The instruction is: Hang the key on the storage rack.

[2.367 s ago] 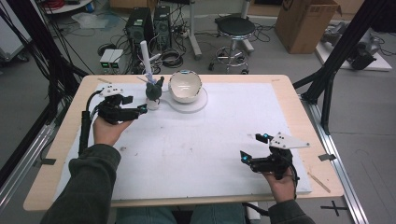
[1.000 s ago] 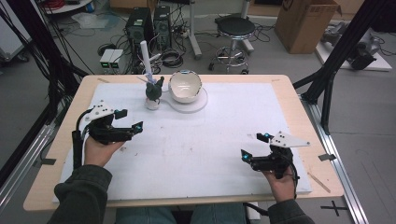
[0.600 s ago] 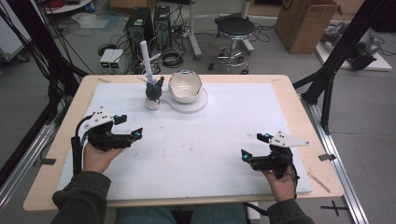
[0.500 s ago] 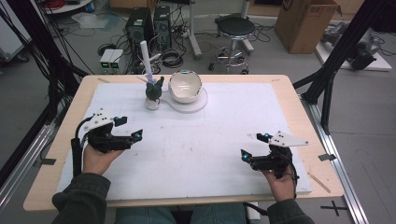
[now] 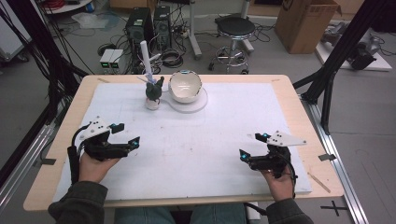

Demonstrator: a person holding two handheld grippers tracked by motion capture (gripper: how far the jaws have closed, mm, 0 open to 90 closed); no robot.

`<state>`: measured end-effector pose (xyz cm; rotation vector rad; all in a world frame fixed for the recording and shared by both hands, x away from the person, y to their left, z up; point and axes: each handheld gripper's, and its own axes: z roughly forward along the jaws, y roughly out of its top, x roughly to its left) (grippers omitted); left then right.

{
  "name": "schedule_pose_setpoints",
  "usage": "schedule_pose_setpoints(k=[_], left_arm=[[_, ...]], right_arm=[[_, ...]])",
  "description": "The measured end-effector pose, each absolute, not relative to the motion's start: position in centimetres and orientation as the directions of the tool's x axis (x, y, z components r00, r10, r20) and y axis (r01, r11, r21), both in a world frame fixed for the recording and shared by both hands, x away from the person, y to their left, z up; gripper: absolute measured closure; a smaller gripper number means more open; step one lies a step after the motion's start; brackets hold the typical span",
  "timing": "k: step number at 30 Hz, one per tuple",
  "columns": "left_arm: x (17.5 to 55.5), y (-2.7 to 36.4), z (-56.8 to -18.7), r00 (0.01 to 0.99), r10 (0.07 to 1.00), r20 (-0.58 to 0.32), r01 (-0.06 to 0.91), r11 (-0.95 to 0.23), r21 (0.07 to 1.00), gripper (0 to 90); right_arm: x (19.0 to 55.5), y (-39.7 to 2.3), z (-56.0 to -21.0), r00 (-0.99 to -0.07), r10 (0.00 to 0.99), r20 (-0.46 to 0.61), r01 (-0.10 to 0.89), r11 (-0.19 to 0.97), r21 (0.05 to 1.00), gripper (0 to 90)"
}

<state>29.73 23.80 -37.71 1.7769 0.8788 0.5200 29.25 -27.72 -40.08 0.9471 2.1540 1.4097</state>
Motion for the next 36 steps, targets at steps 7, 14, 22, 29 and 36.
schedule_pose_setpoints(k=[7, 14, 22, 29, 36], left_arm=[[29.0, 23.8, -38.2, 0.64, 0.766, -0.054, 0.313, -0.196, 0.929, 18.6], [28.3, 23.8, -38.4, 0.648, 0.76, -0.043, 0.312, -0.214, 0.926, 18.5], [27.7, 24.4, -38.6, 0.646, 0.762, -0.044, 0.313, -0.213, 0.926, 18.5], [27.0, 24.7, -38.9, 0.645, 0.763, -0.038, 0.312, -0.219, 0.924, 18.5], [26.4, 25.0, -38.9, 0.64, 0.768, -0.024, 0.306, -0.226, 0.925, 18.5]], right_arm=[[29.3, -27.8, -40.2, -0.689, 0.724, 0.04, 0.328, 0.262, 0.907, 9.7], [29.3, -27.7, -40.2, -0.689, 0.724, 0.043, 0.333, 0.263, 0.906, 9.7], [29.4, -27.7, -40.4, -0.689, 0.723, 0.043, 0.338, 0.268, 0.902, 9.7], [29.5, -27.6, -40.5, -0.696, 0.717, 0.041, 0.338, 0.277, 0.899, 9.7], [29.6, -27.4, -40.6, -0.697, 0.716, 0.042, 0.347, 0.286, 0.893, 9.7]])
